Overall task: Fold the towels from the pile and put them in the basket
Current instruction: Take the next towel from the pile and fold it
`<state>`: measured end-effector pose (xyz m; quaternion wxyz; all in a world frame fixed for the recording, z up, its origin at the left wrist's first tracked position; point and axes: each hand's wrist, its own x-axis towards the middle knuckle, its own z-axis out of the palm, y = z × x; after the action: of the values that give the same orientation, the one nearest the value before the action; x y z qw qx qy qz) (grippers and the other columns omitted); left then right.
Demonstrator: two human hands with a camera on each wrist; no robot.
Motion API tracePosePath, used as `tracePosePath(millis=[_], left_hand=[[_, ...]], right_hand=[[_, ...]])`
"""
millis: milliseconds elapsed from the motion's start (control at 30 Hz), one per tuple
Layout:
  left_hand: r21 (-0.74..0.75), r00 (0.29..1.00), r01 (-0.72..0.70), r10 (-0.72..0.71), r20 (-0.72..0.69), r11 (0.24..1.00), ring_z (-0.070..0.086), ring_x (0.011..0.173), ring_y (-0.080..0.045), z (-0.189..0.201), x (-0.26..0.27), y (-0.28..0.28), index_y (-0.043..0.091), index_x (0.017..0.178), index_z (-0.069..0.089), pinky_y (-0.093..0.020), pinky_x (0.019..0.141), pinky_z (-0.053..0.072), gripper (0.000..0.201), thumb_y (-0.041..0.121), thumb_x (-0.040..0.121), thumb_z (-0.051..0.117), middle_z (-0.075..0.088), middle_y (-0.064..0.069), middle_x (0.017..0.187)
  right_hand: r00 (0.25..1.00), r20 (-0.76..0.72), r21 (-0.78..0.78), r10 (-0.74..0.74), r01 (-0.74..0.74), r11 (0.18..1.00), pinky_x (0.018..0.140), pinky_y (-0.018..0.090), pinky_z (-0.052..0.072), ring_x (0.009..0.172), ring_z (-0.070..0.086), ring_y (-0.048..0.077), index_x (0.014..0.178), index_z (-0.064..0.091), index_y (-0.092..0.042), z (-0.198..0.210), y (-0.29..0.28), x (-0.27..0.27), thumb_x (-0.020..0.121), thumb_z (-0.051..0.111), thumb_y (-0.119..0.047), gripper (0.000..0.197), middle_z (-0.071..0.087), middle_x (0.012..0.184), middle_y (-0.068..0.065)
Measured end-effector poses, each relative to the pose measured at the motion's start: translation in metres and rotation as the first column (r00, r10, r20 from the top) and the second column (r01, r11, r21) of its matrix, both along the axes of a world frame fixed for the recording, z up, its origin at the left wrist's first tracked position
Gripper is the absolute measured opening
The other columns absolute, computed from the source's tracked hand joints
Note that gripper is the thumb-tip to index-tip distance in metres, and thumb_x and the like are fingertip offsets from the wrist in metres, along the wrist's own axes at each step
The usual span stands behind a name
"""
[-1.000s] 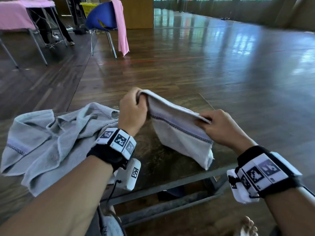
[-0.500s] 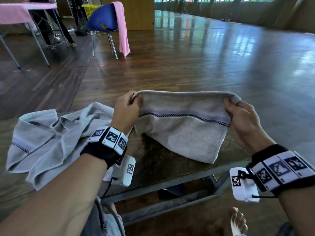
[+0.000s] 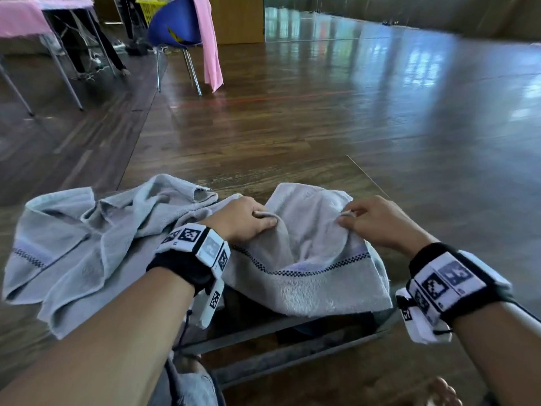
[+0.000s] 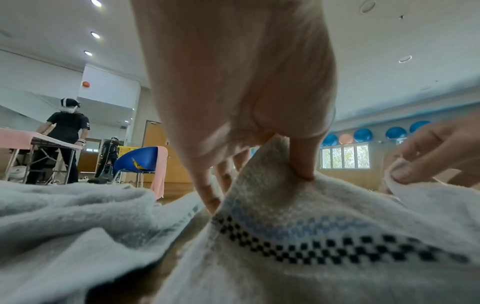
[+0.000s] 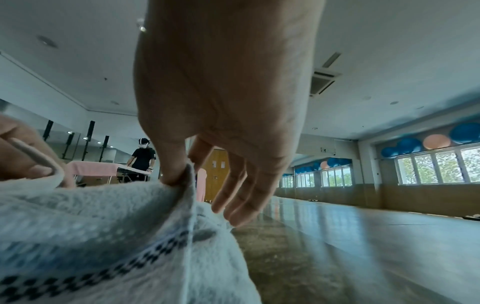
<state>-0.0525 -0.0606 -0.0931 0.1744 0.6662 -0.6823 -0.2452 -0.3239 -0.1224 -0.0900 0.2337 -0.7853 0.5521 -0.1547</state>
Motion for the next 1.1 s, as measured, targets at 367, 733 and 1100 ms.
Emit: tracePosePath(millis=[367, 733, 1100], left_hand=[[0.071, 0.981, 0.164, -0.170, 0.090, 0.984, 0.064, 0.088, -0.015, -0.020, -0.033, -0.011, 0.012, 0.090, 0.078, -0.030, 0.077, 0.049, 0.020, 0.028, 0.091, 0.066, 0.072, -0.003, 0.096], [-0.563, 0.930, -0.328, 0.154, -0.335, 0.759, 0.059, 0.068, -0.018, 0.043, -0.005, -0.044, 0.004, 0.080, 0.072, -0.033, 0.064, 0.045, 0.021, 0.019, 0.093, 0.066, 0.068, -0.003, 0.078], [-0.602, 0.841, -0.540, 0.411, -0.353, 0.588, 0.027, 0.050, -0.009, 0.027, 0.044, -0.044, 0.018, 0.053, 0.040, -0.028, 0.051, 0.024, 0.047, 0.019, 0.095, 0.062, 0.033, 0.002, 0.052]], right_hand=[[0.934, -0.174, 0.127, 0.313, -0.294, 0.947, 0.072, 0.036, 0.049, 0.083, 0.064, 0.020, 0.083, 0.076, -0.005, -0.018, -0.011, 0.046, 0.086, 0.067, -0.022, 0.020, 0.070, 0.084, 0.012], [0.957, 0.252, -0.408, 0.142, -0.028, 0.912, 0.091, 0.034, 0.047, 0.103, 0.061, 0.023, 0.087, 0.078, -0.015, 0.050, -0.088, 0.078, 0.092, 0.063, -0.021, 0.017, 0.069, 0.110, 0.003], [0.737, 0.665, -0.194, -0.121, 0.326, 0.925, 0.074, 0.035, 0.059, 0.073, 0.074, 0.015, 0.095, 0.076, -0.038, 0.035, -0.123, 0.051, 0.098, 0.061, -0.032, 0.017, 0.076, 0.076, -0.005]])
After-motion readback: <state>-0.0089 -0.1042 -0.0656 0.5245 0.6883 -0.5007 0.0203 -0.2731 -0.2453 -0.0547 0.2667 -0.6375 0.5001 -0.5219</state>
